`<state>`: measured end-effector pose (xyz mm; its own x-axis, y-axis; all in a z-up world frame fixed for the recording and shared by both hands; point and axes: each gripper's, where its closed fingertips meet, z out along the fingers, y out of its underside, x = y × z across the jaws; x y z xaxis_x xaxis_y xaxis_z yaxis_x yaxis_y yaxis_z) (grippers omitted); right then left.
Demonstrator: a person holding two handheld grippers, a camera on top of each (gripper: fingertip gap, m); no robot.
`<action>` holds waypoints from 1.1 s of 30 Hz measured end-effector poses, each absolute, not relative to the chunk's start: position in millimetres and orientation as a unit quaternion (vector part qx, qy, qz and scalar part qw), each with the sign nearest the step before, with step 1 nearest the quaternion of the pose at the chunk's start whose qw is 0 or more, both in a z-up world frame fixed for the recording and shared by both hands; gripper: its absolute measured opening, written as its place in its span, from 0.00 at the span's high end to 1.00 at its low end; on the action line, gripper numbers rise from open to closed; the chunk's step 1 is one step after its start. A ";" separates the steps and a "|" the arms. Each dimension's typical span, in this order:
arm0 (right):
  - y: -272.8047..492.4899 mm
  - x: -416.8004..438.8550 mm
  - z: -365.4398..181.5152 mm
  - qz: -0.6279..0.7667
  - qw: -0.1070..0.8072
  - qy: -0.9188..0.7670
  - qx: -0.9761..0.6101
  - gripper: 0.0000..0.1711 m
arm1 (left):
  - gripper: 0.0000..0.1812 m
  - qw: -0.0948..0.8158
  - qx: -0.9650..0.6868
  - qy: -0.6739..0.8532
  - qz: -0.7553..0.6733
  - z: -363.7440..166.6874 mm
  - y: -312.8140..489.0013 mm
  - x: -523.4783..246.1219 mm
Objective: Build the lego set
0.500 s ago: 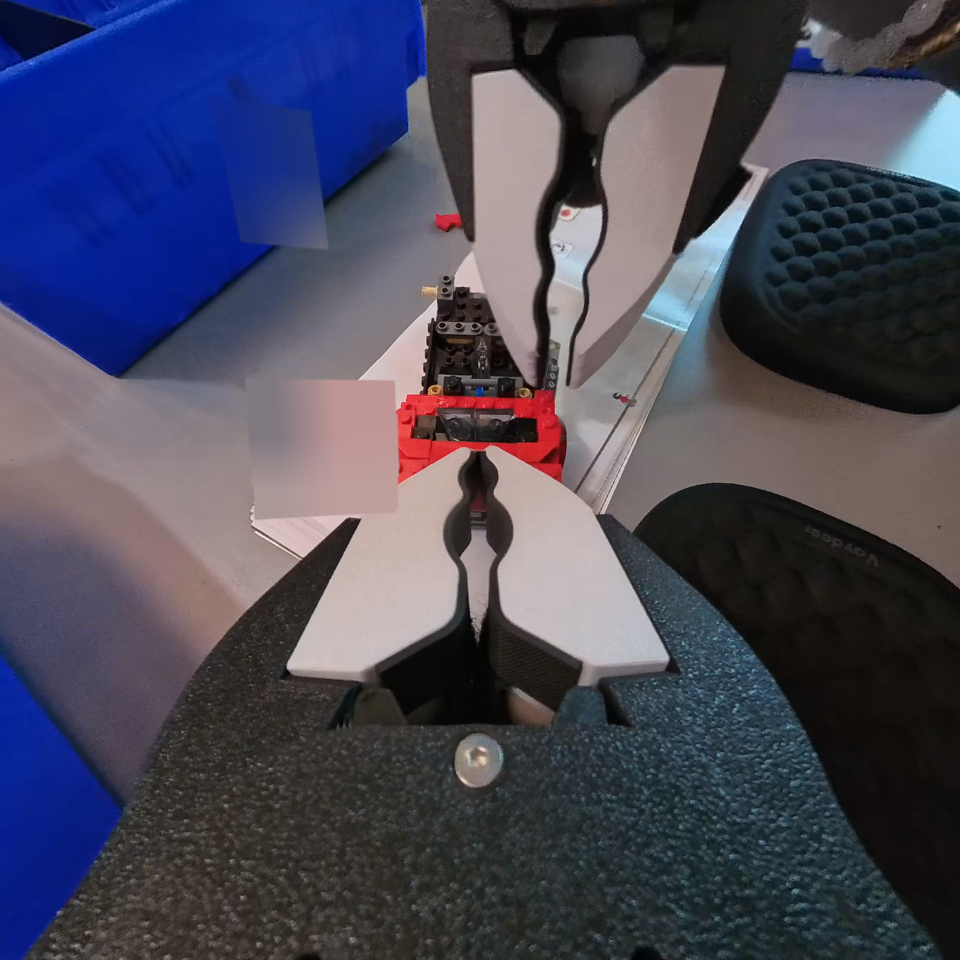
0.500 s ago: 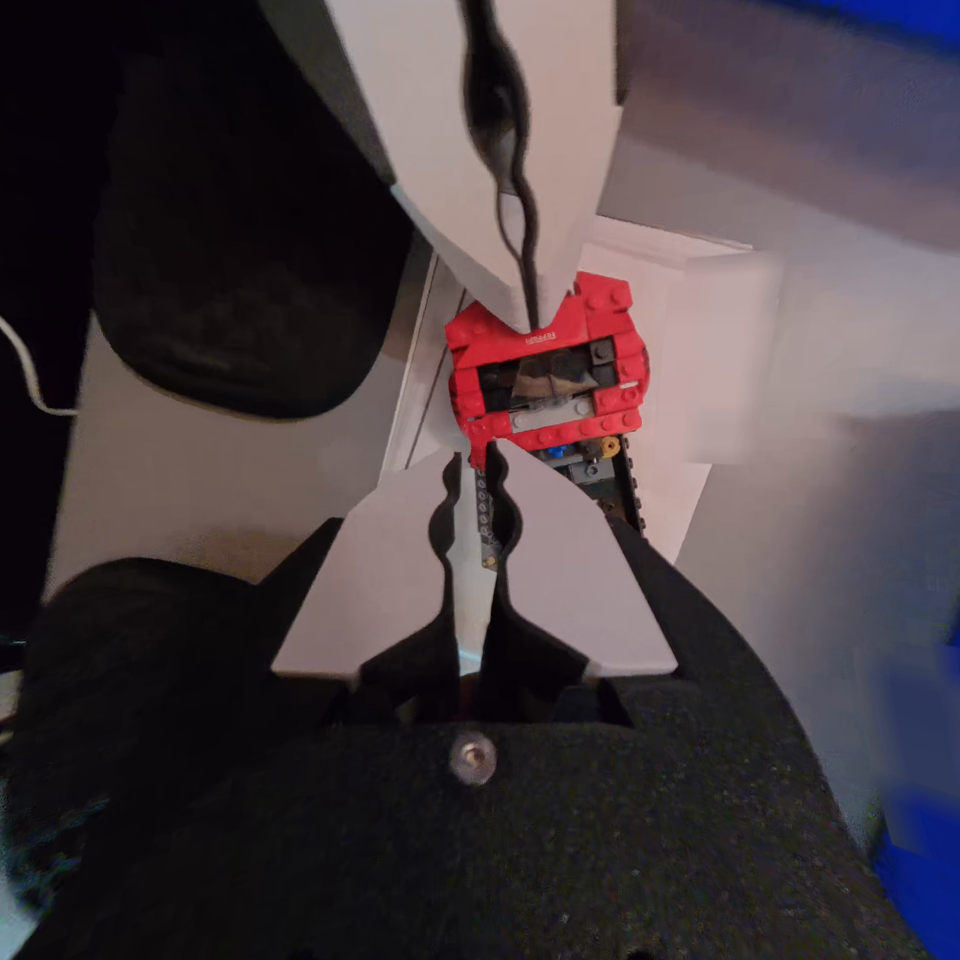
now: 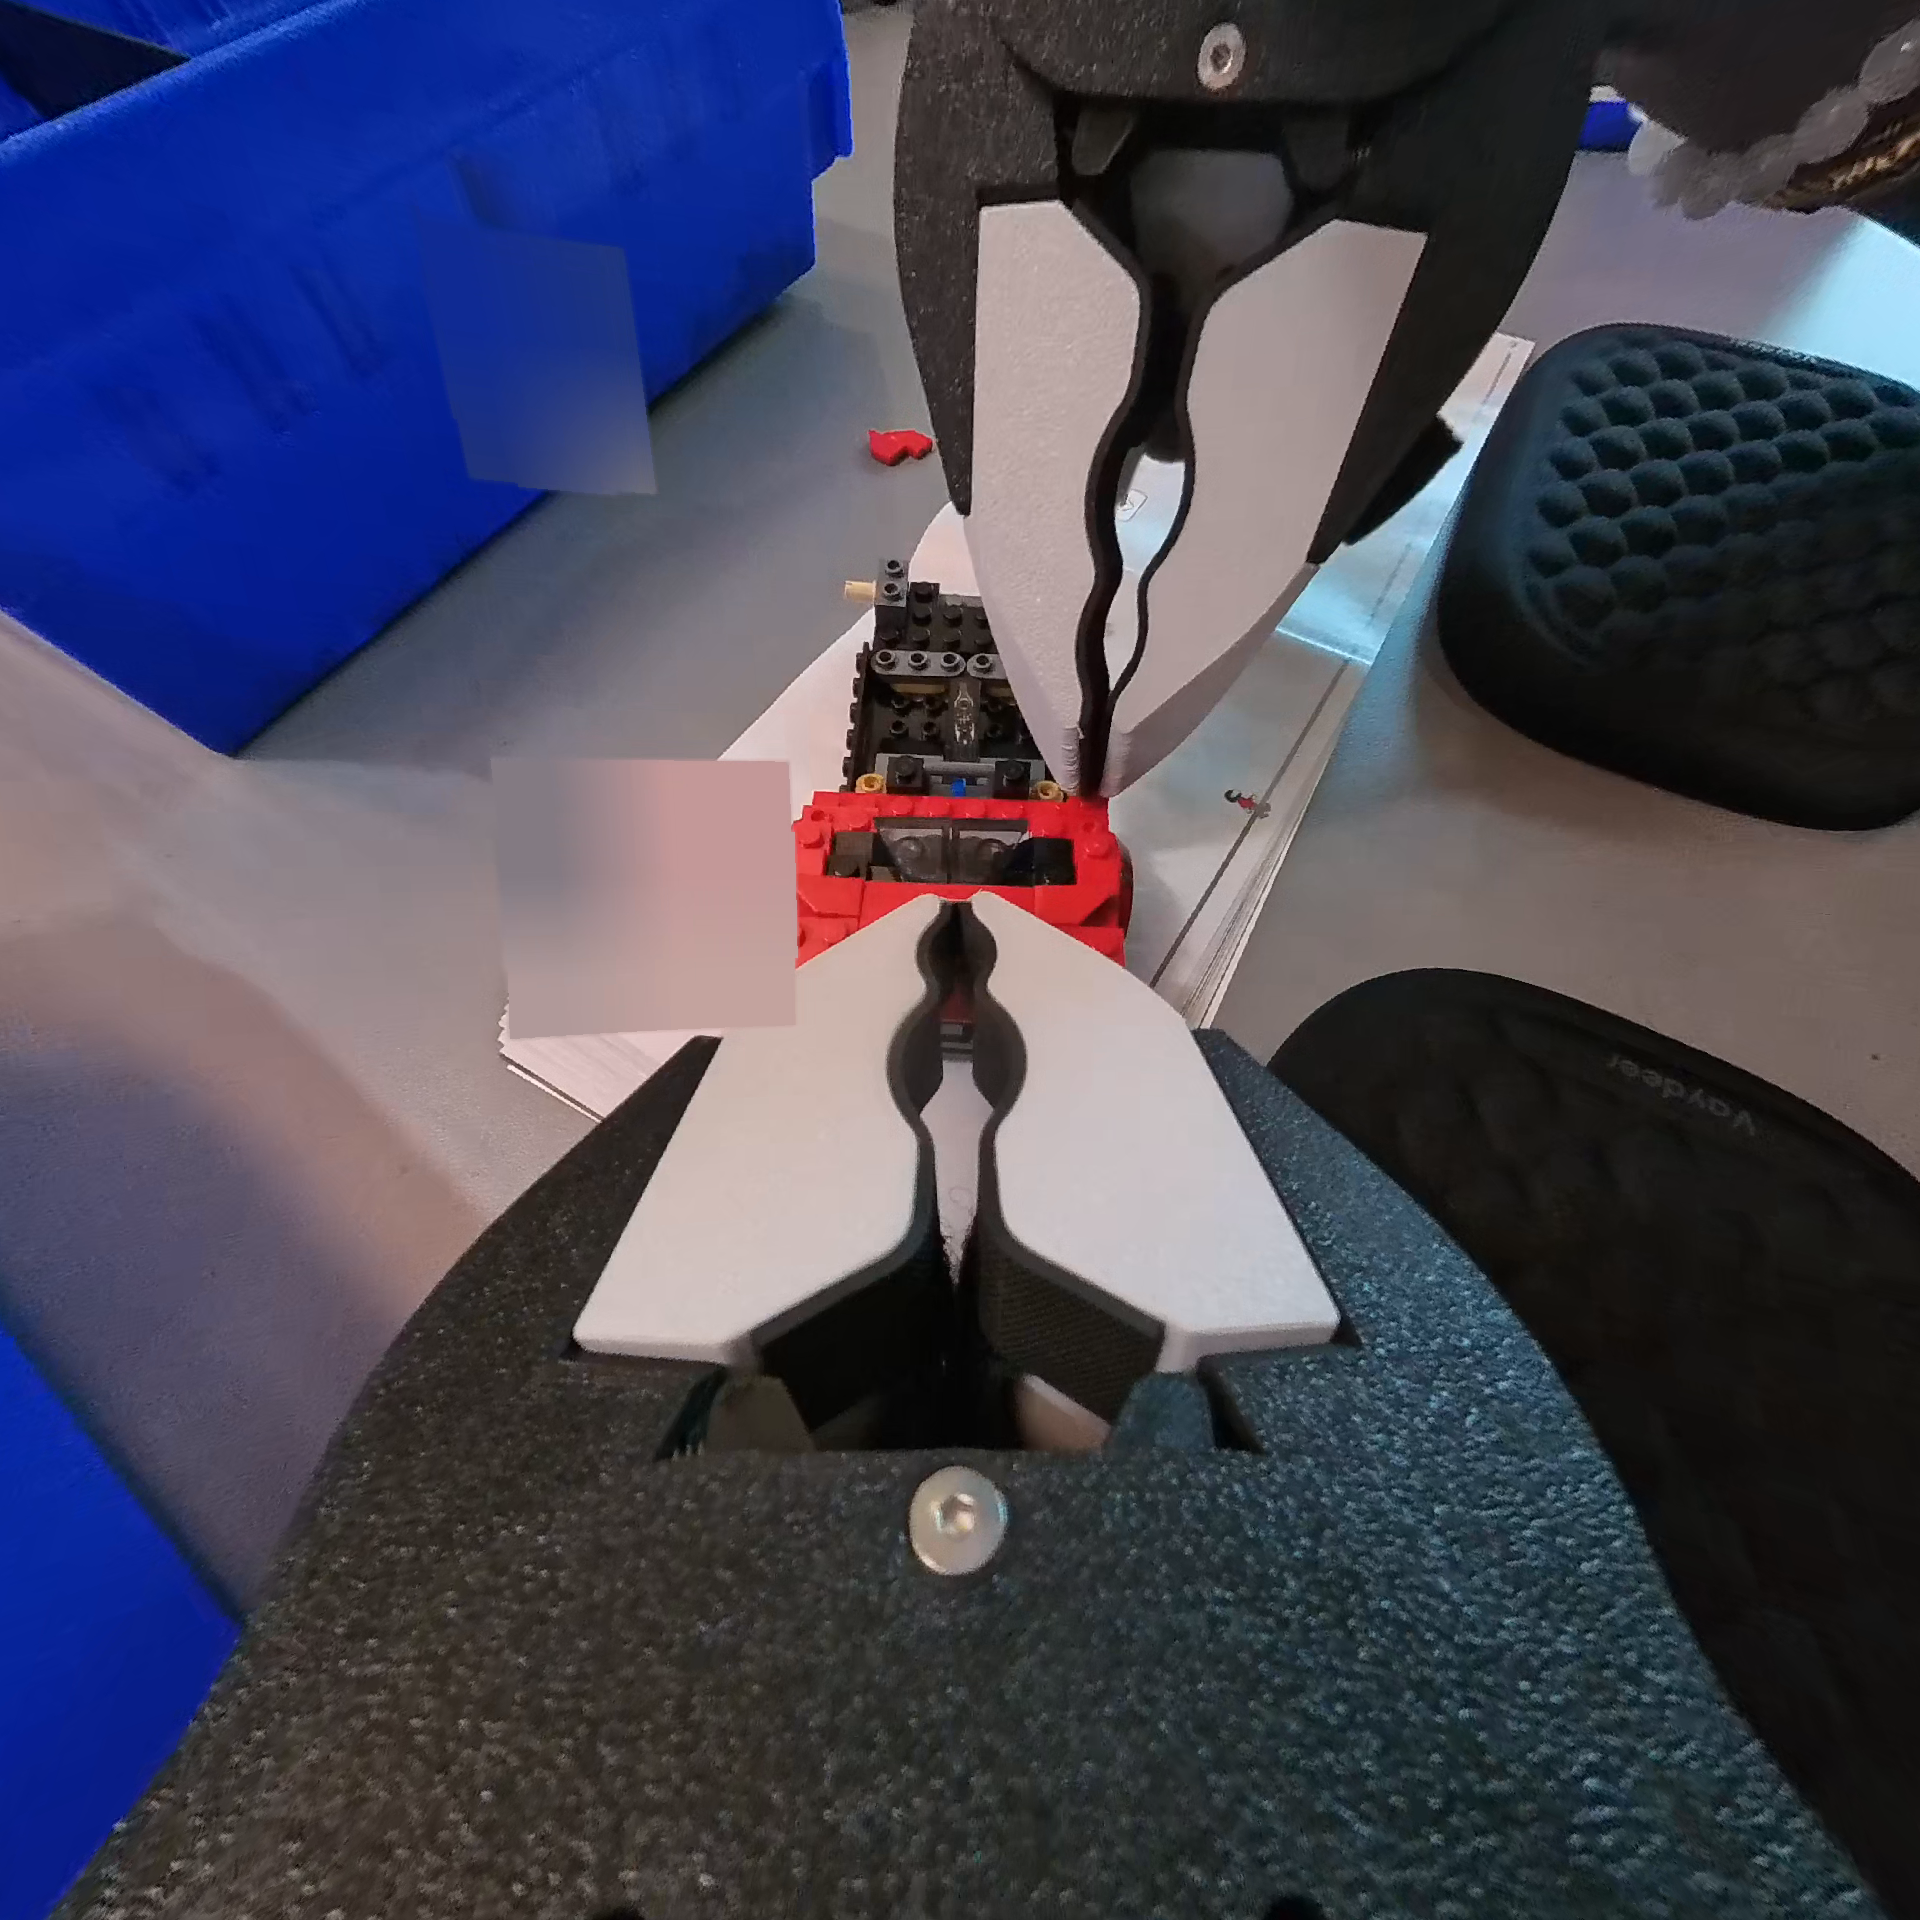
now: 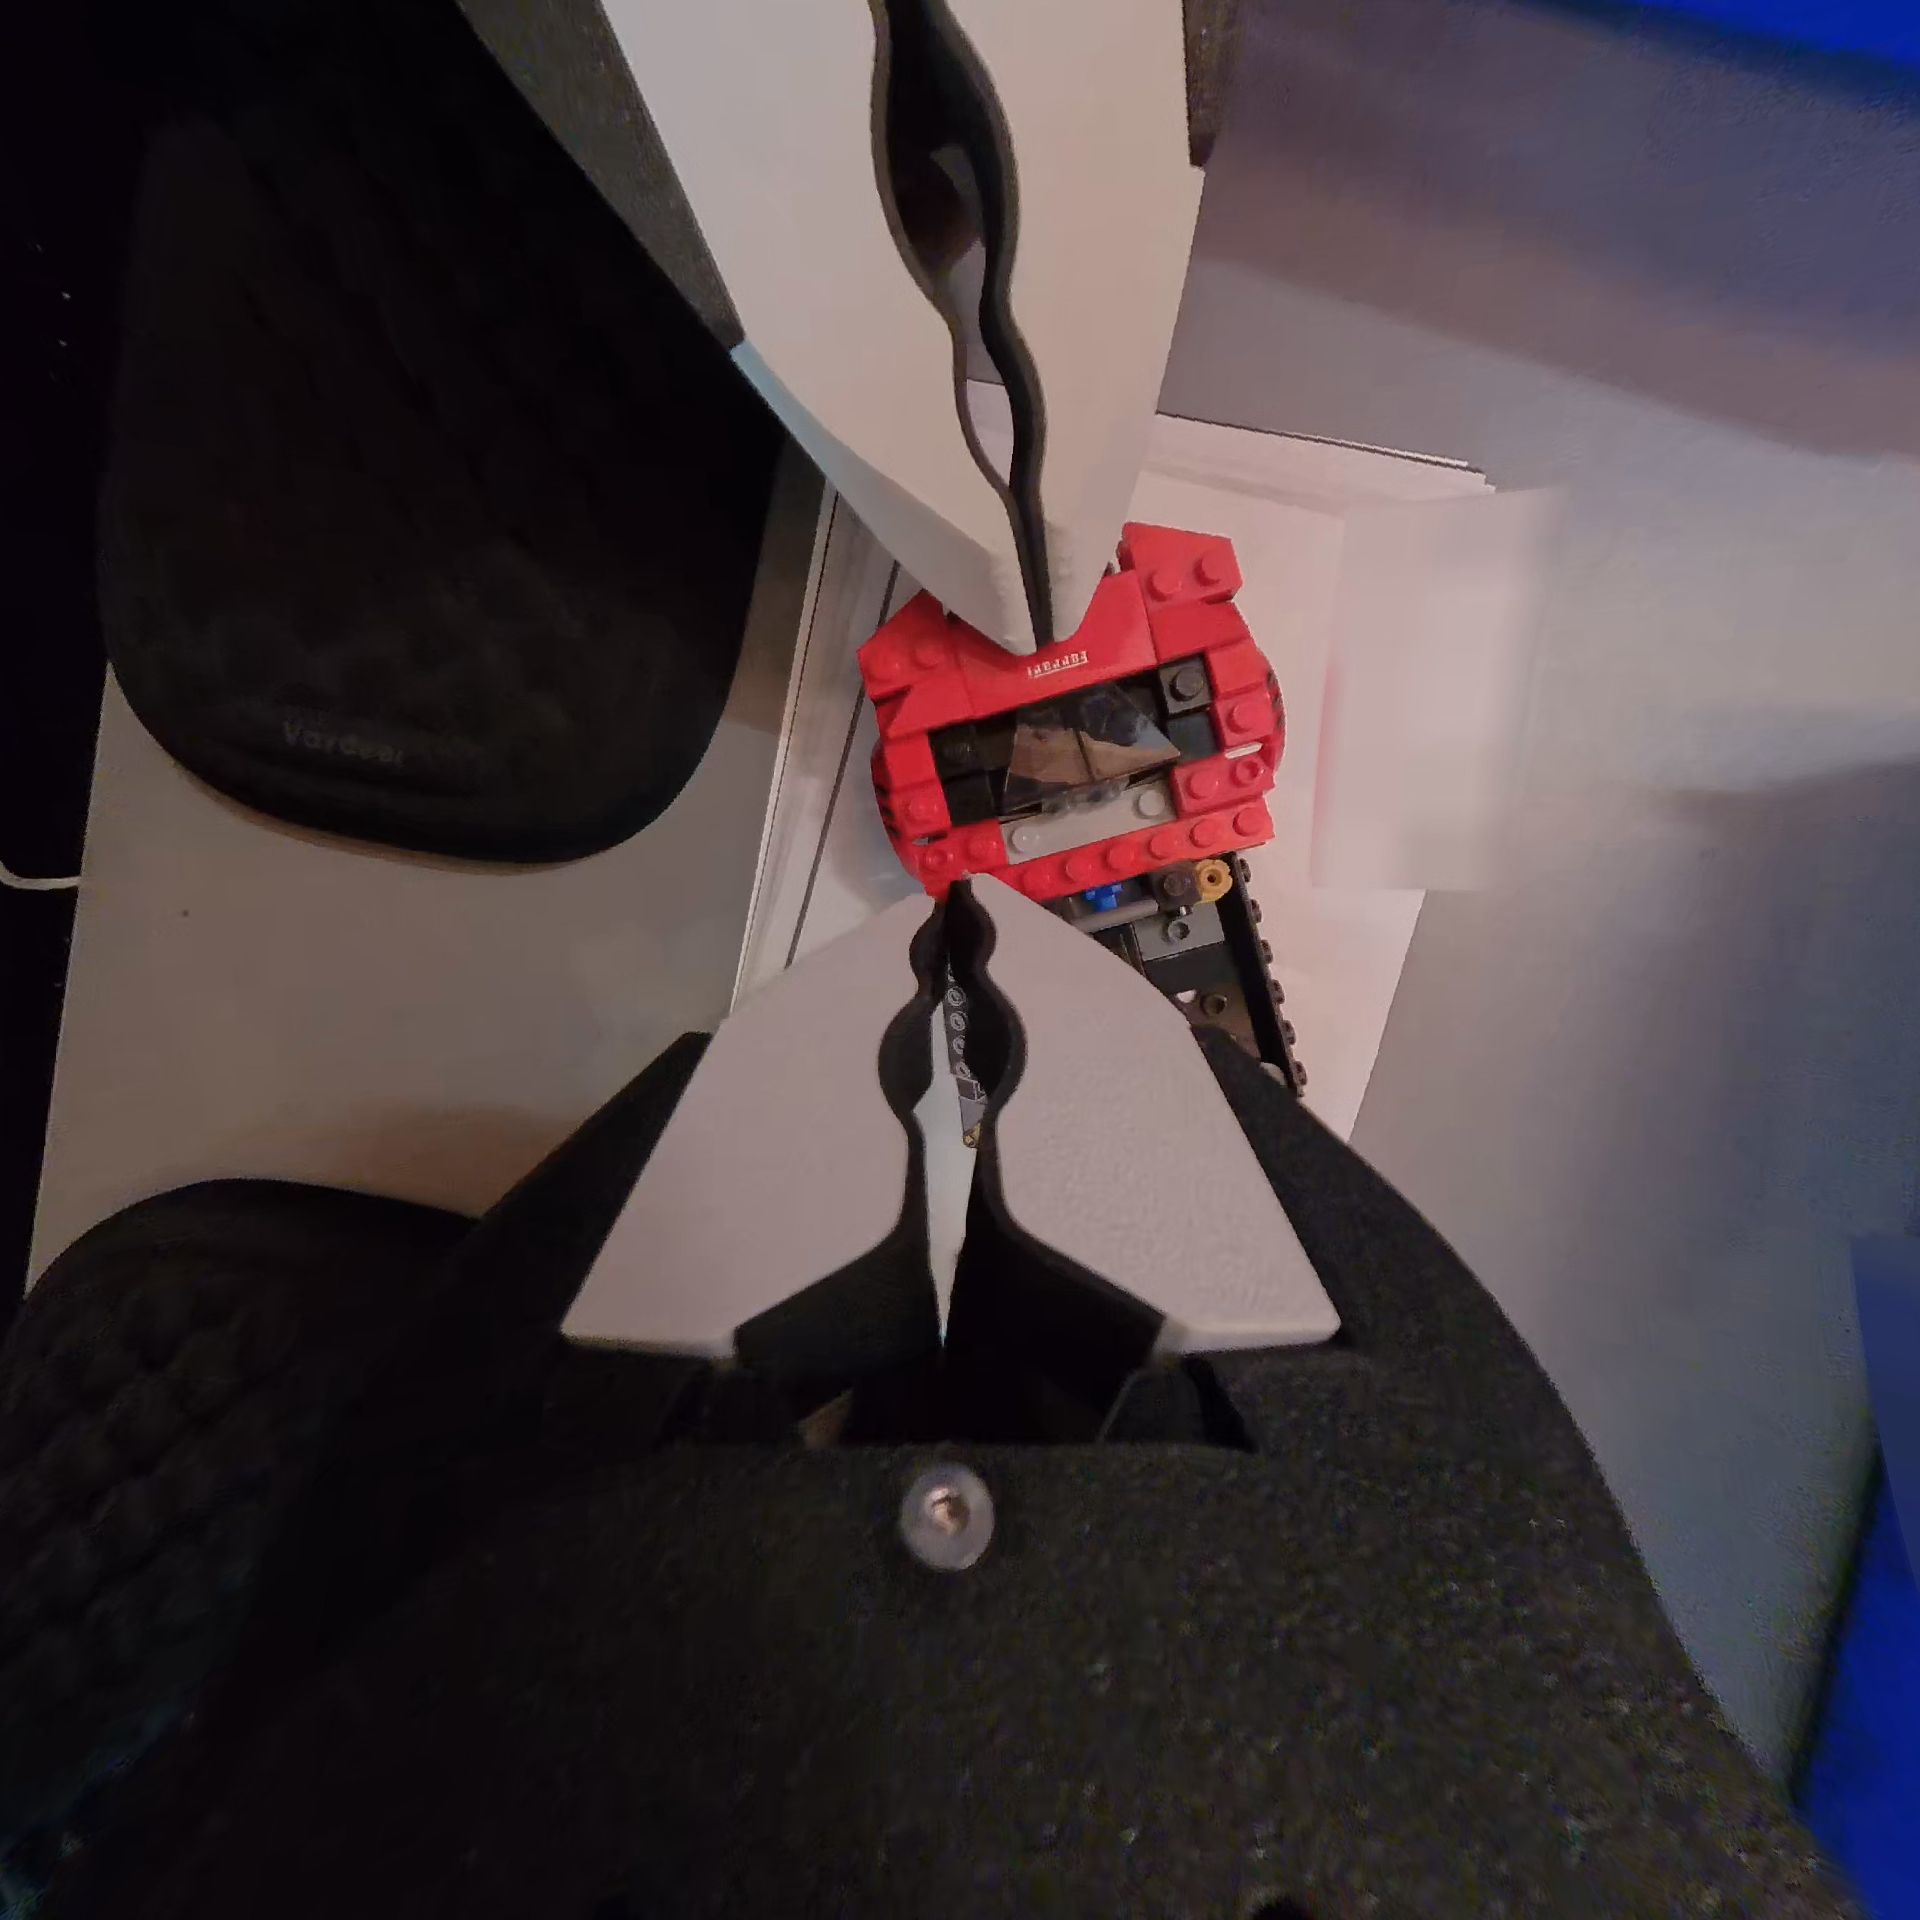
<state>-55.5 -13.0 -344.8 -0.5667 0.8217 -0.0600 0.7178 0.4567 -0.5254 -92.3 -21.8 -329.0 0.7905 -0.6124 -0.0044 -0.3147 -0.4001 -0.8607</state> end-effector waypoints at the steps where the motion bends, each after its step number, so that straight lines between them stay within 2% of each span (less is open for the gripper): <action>1: -13.1 -55.2 -344.9 0.257 0.101 -0.845 -0.459 1.00 | 1.00 0.469 -0.821 0.282 -0.159 -329.0 -21.8 -92.3; 10: -14.3 -52.7 -343.7 0.254 0.126 -0.848 -0.448 1.00 | 1.00 0.471 -0.820 0.285 -0.155 -329.0 -21.8 -92.5; 12: -13.3 -49.8 -331.3 0.290 0.139 -0.829 -0.457 0.91 | 1.00 0.475 -0.818 0.285 -0.157 -328.8 -21.9 -93.1; 14: -5.5 -43.4 -305.5 0.340 0.173 -0.795 -0.471 0.87 | 1.00 0.475 -0.818 0.285 -0.157 -328.7 -22.0 -93.4; 17: 25.0 -9.0 -287.4 0.302 0.228 -0.782 -0.496 0.83 | 1.00 0.477 -0.817 0.285 -0.154 -328.6 -21.6 -94.0; 20: 52.6 43.7 -290.0 0.244 0.226 -0.775 -0.538 0.85 | 0.98 0.480 -0.819 0.277 -0.152 -328.3 -20.5 -96.6; 24: 71.0 107.3 -323.1 0.187 0.158 -0.762 -0.599 0.88 | 0.95 0.483 -0.817 0.278 -0.148 -327.6 -21.0 -96.8; 33: 93.0 138.1 -351.8 0.178 0.161 -0.704 -0.669 0.90 | 0.91 0.516 -0.806 0.245 -0.153 -310.8 -18.2 -102.7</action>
